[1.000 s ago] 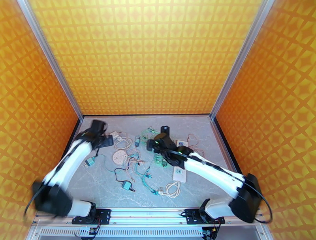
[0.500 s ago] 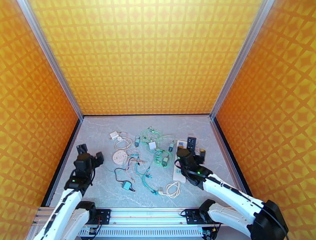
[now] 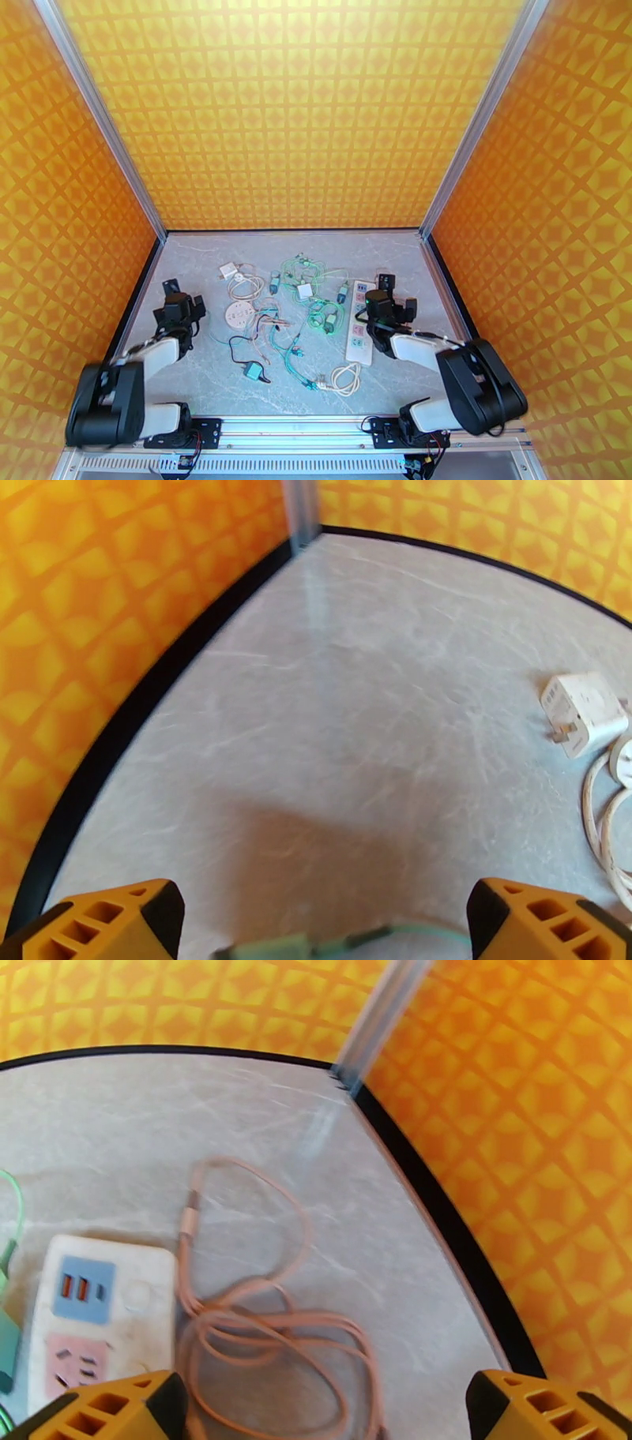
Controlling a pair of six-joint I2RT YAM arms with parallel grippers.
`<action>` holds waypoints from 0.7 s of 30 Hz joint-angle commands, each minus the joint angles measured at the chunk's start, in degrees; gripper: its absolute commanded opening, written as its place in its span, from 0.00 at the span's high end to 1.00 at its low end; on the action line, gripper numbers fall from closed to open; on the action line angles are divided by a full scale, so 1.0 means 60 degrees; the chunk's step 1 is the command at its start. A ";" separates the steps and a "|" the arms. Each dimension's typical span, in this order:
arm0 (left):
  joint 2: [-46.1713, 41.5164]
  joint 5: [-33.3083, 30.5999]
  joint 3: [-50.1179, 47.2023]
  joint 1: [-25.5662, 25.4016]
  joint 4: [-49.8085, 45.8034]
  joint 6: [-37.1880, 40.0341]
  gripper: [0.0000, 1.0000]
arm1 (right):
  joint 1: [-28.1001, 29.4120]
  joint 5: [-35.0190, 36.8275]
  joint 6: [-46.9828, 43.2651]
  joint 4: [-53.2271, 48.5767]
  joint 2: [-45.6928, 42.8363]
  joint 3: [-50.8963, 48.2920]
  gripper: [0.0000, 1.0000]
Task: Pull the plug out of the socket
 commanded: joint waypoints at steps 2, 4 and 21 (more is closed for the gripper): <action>0.0564 0.1197 0.0487 -0.0176 0.1552 0.0892 0.01 | -0.0645 -0.2020 -0.0104 0.2139 0.0493 0.0111 0.01; 0.0518 0.1580 0.0121 -0.0179 0.2236 0.1068 0.01 | -0.0722 -0.2252 0.0181 0.1422 0.0267 0.0228 0.02; 0.0925 0.1733 -0.0916 -0.0192 0.4501 0.1121 0.01 | -0.1175 -0.3489 0.0268 0.4370 0.0317 -0.1435 0.01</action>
